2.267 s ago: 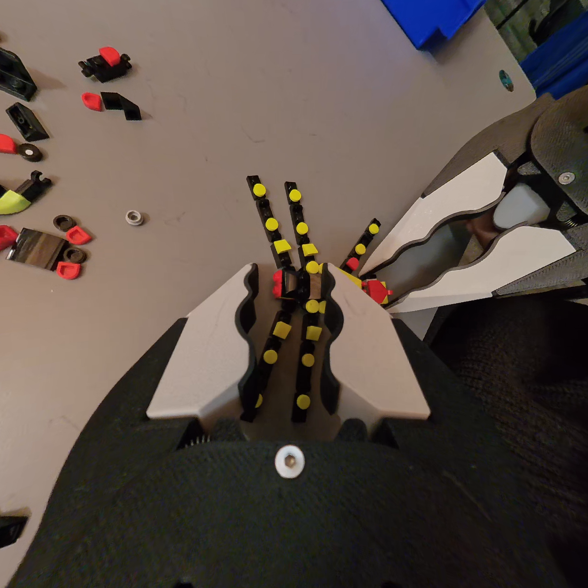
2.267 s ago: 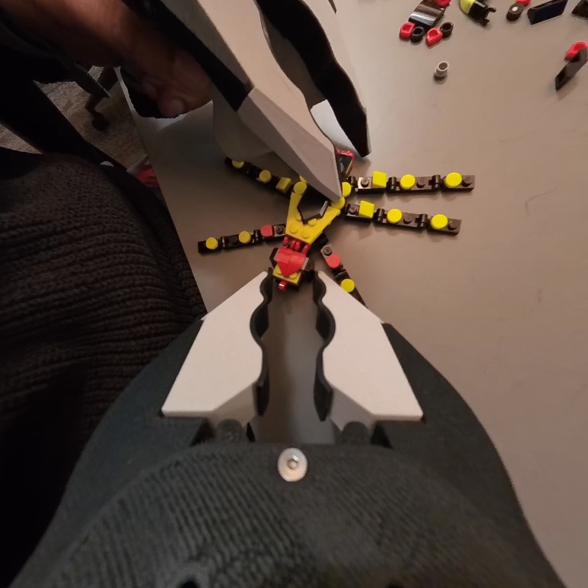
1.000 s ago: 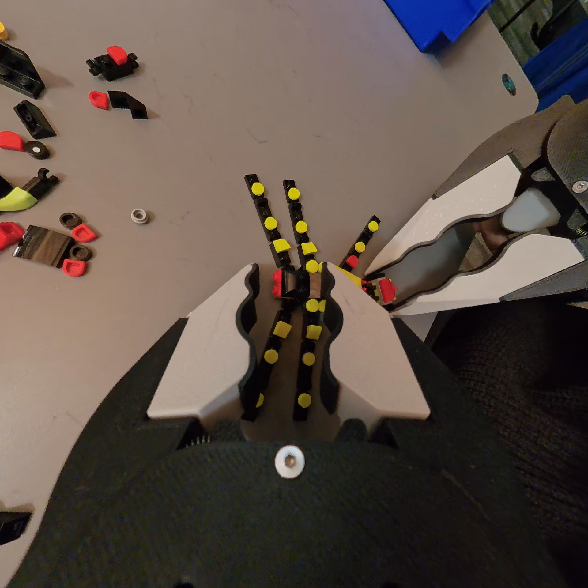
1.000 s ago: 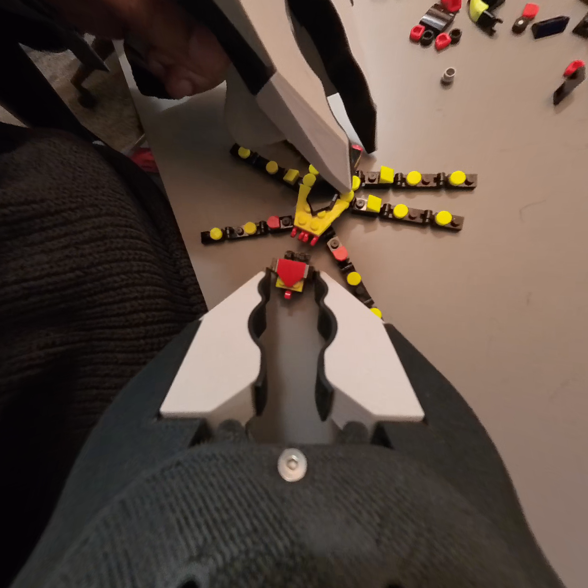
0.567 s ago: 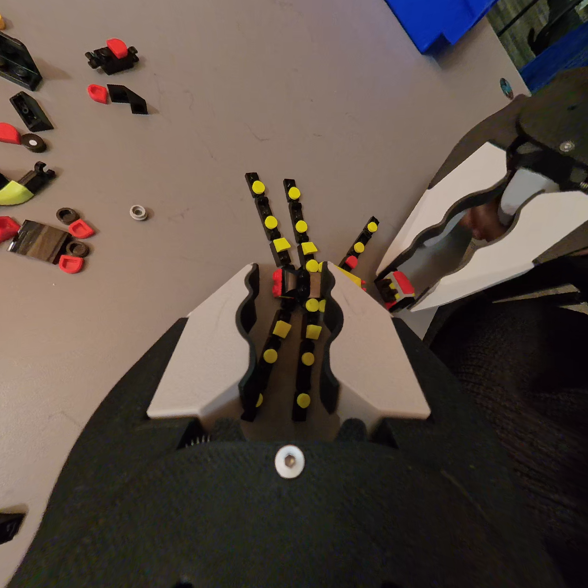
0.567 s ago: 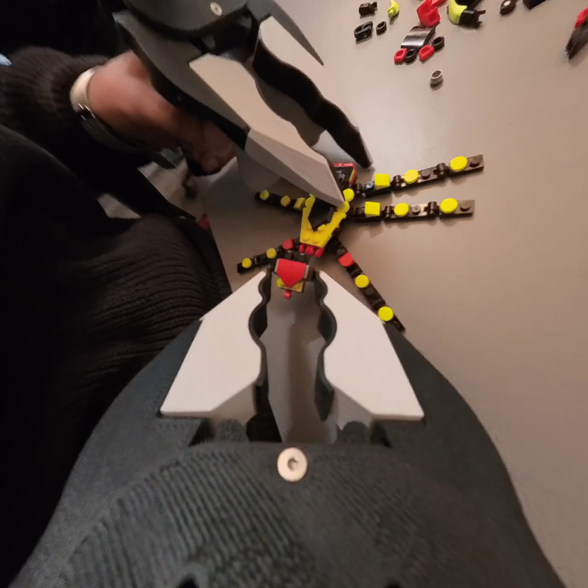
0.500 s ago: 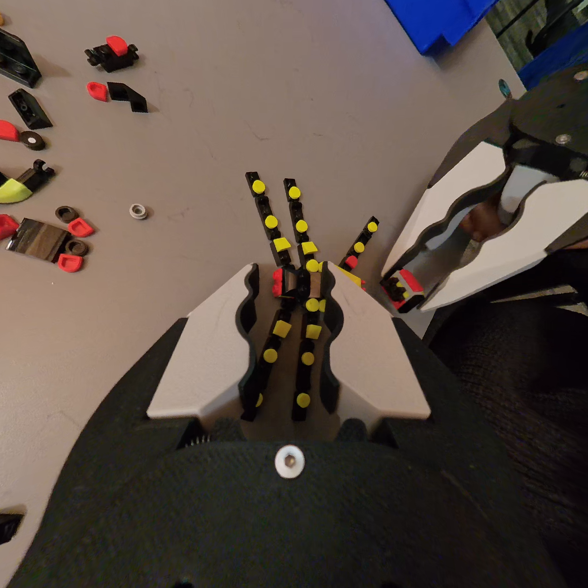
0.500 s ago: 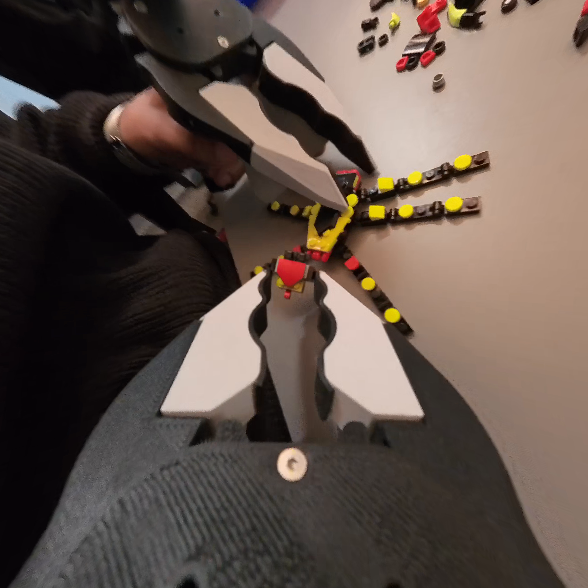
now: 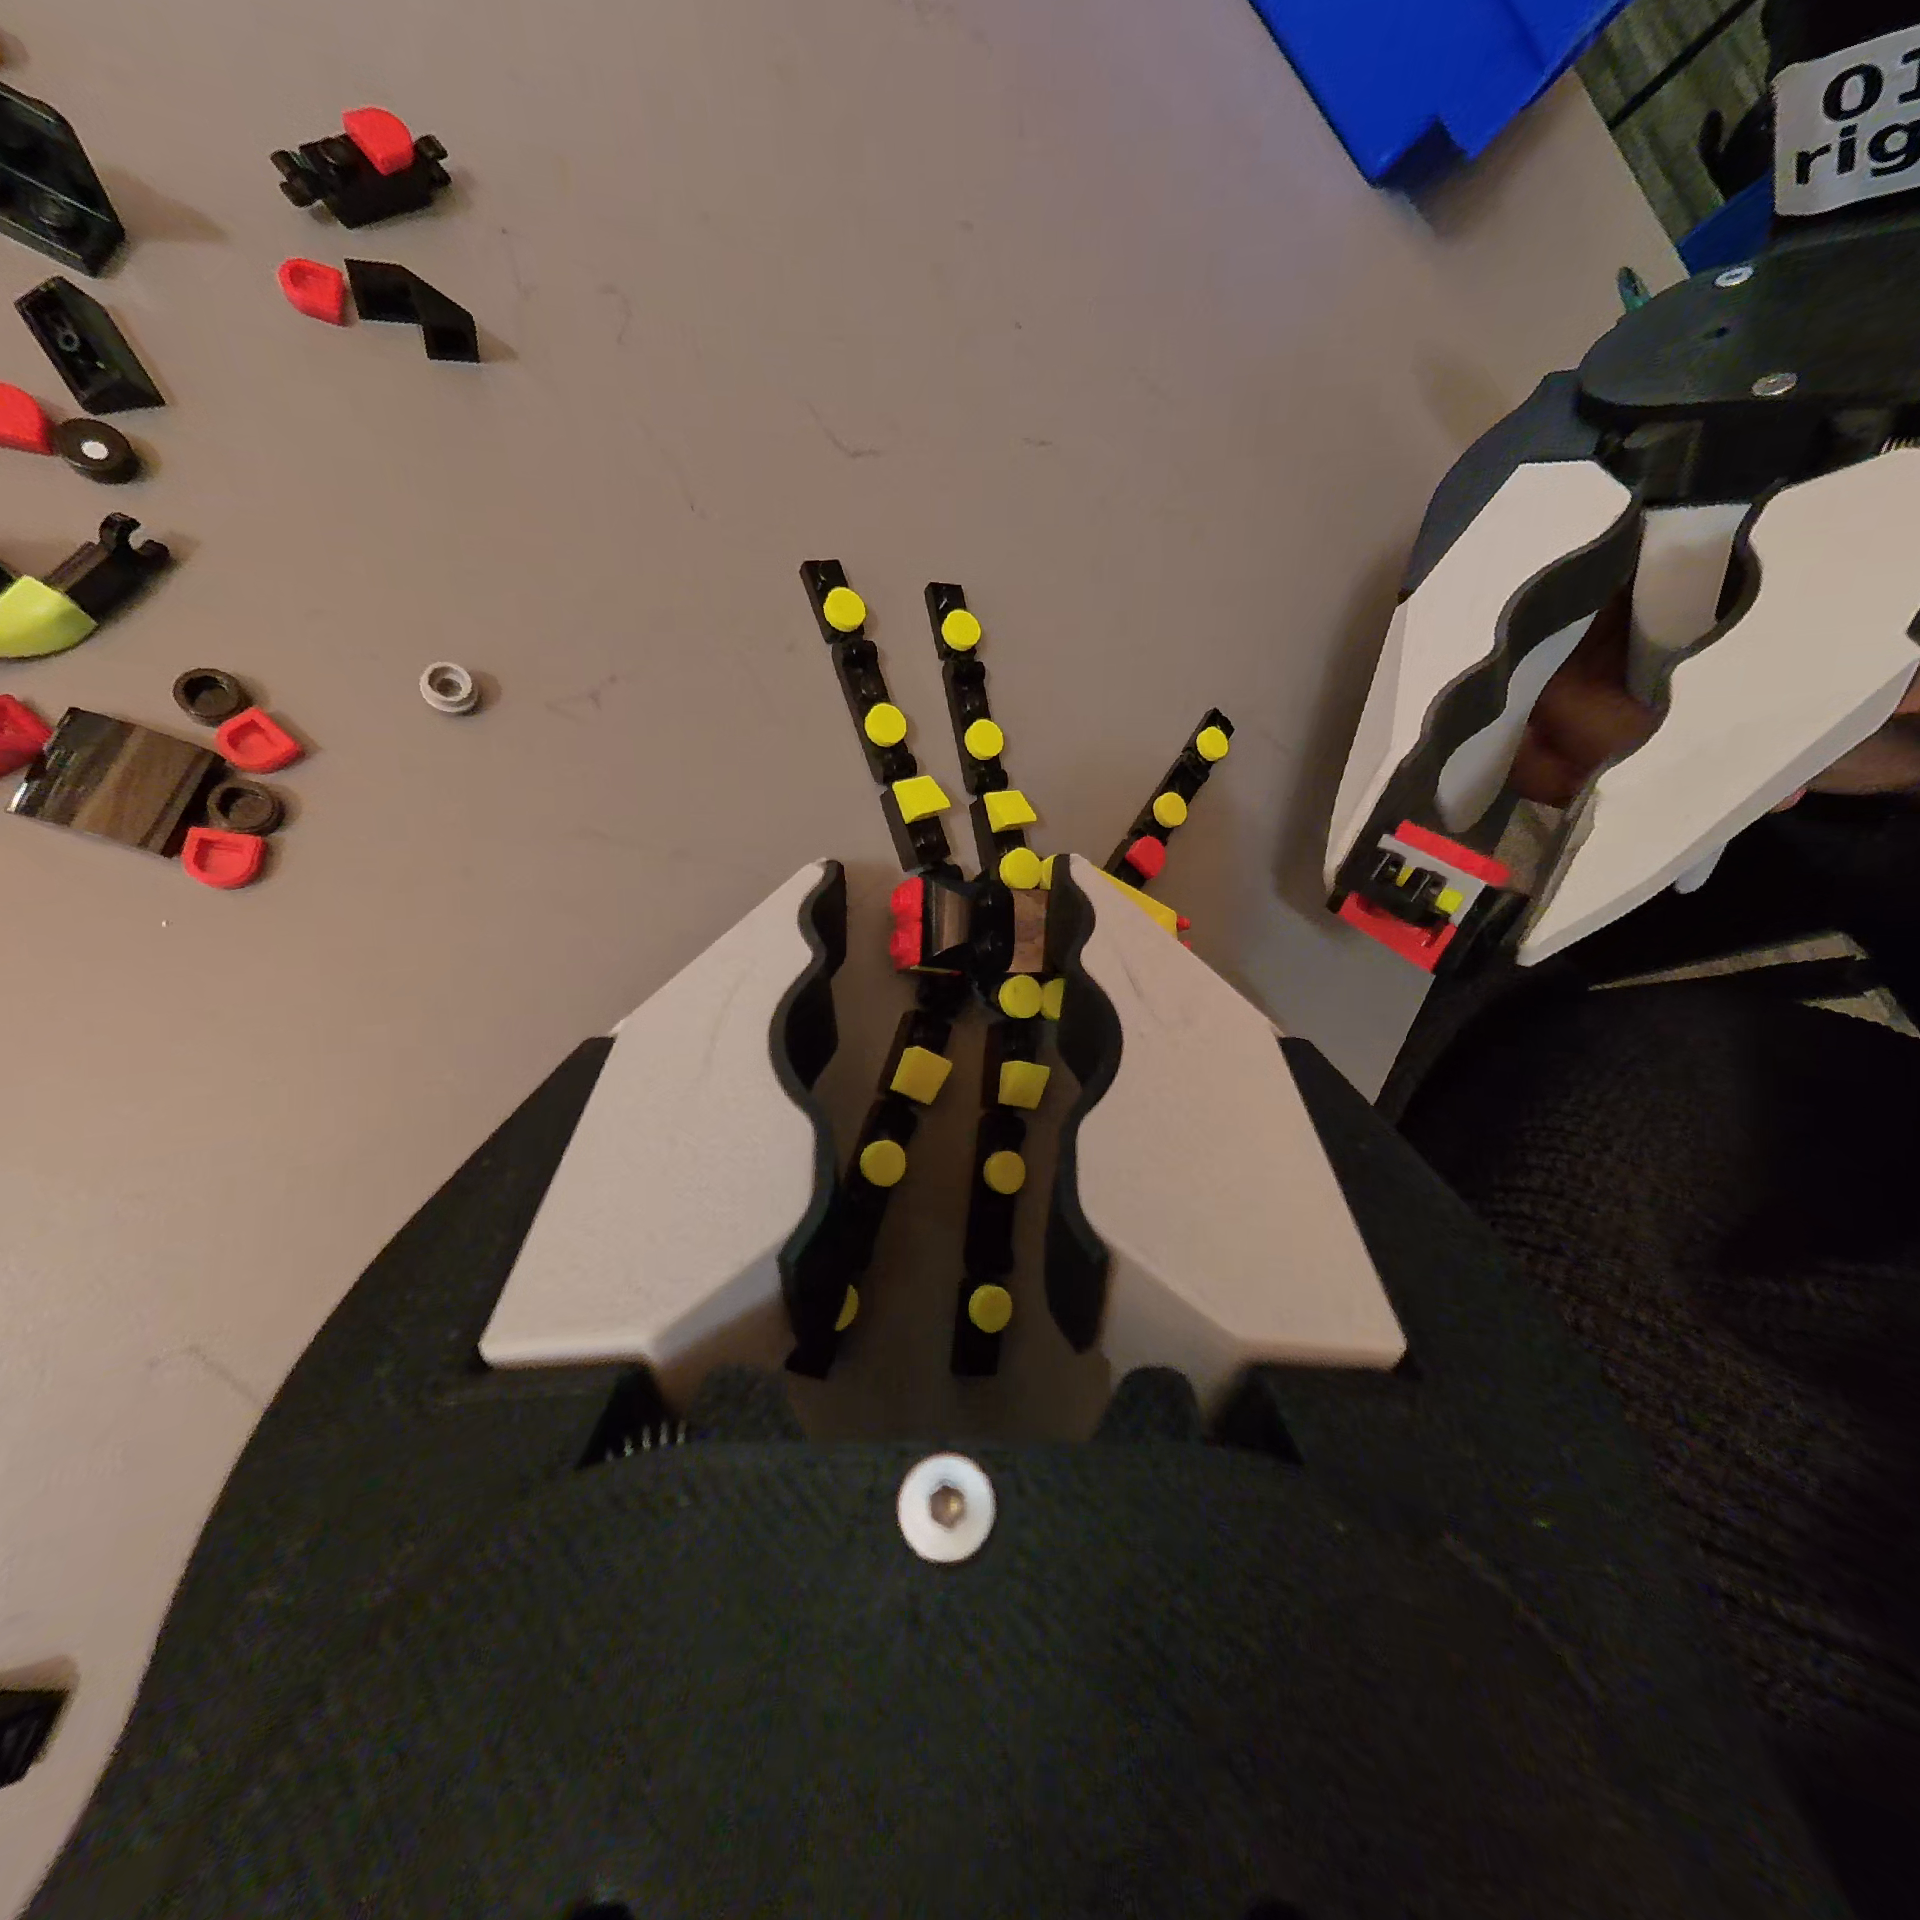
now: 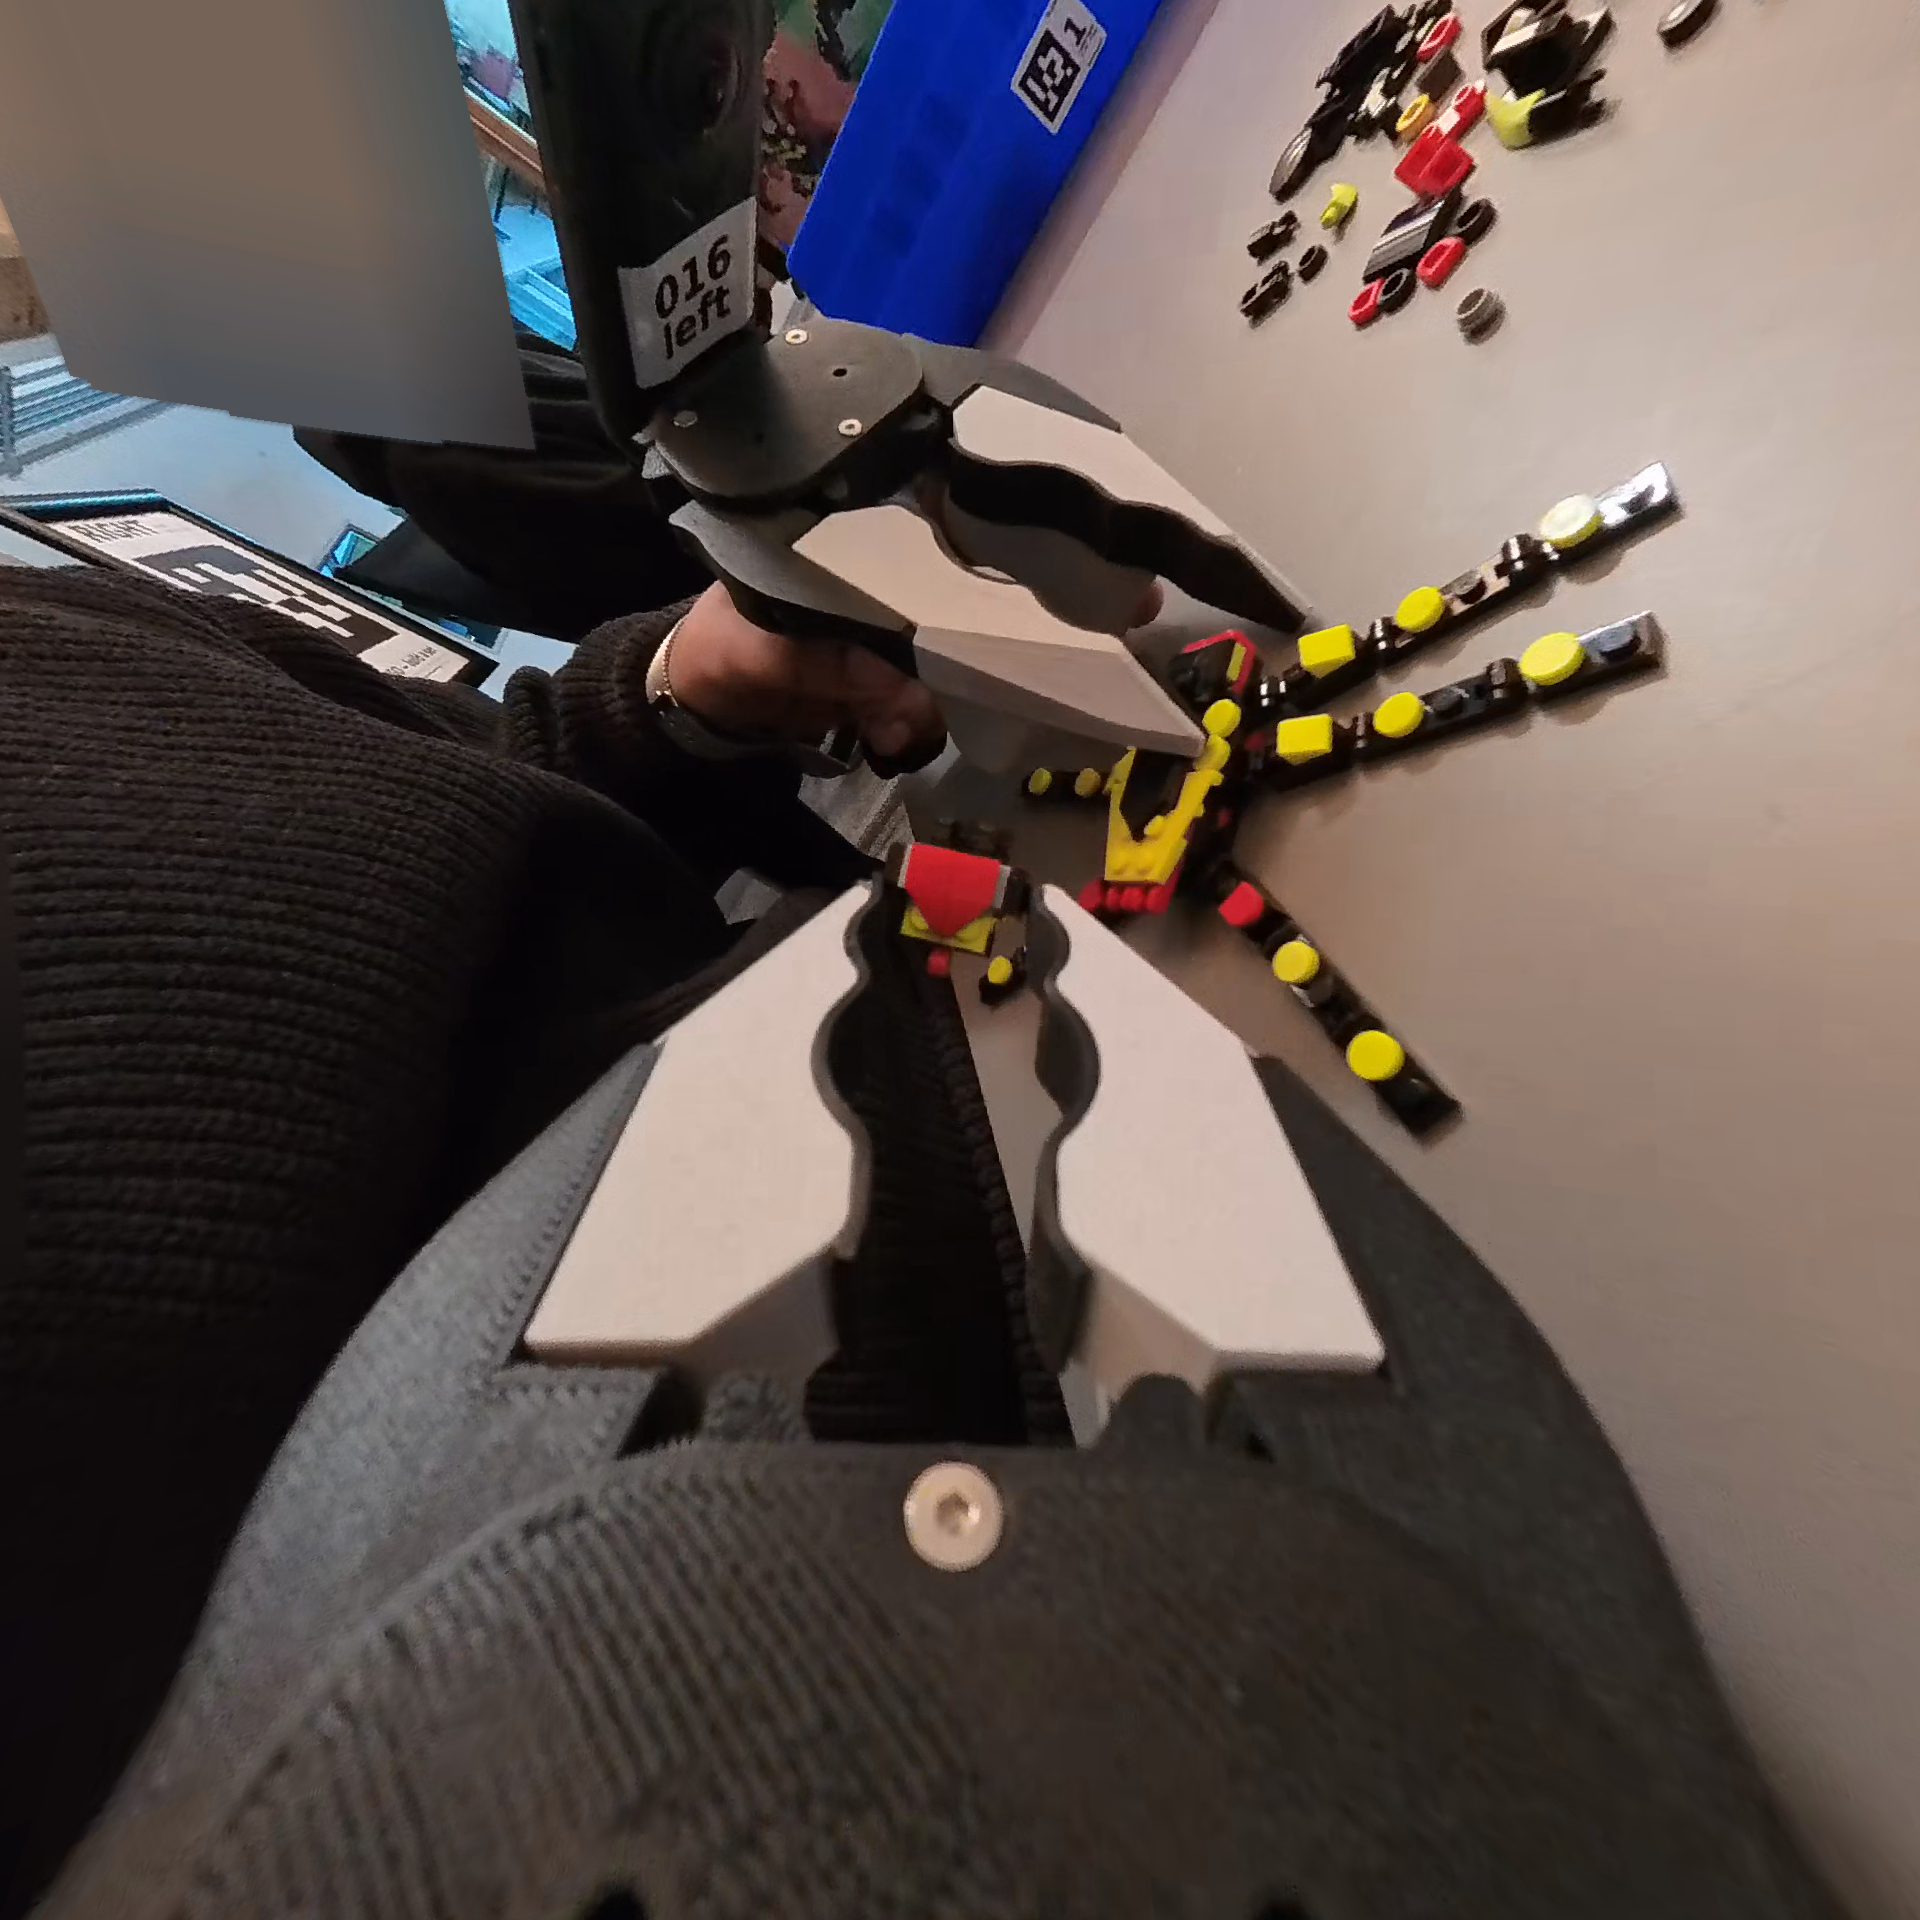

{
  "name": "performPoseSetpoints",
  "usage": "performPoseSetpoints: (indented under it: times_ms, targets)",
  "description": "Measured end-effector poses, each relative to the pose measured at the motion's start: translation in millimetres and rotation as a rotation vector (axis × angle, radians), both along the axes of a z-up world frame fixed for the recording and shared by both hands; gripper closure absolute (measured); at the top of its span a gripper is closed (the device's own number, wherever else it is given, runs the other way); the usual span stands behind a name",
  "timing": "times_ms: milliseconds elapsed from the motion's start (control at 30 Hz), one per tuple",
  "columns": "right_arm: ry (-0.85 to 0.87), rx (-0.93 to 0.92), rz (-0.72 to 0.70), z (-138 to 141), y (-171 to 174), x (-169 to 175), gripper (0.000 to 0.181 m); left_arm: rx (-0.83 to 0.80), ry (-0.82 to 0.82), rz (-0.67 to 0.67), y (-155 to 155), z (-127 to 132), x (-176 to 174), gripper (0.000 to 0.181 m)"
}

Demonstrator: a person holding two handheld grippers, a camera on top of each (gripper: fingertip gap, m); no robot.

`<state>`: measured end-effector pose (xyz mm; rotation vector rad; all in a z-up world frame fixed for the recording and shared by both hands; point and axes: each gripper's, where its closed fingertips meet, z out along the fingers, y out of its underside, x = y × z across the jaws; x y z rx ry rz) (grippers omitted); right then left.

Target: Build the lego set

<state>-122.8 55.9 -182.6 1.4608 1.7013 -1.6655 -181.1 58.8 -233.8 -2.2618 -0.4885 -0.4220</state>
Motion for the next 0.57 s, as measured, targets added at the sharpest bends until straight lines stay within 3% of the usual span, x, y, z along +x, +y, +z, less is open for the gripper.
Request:
performPoseSetpoints:
  times_ms: [33,200,567]
  targets:
    - [-0.002,0.007,0.002,-1,0,0,0.157,0.0,0.0,0.0,0,0,0,0.142]
    - [0.009,0.131,0.022,-14,1,3,0.156,-0.001,-0.003,0.0,0,0,0,0.142]
    - [0.122,0.637,0.108,-49,0,7,0.157,-0.003,-0.026,-0.003,0,0,2,0.147]
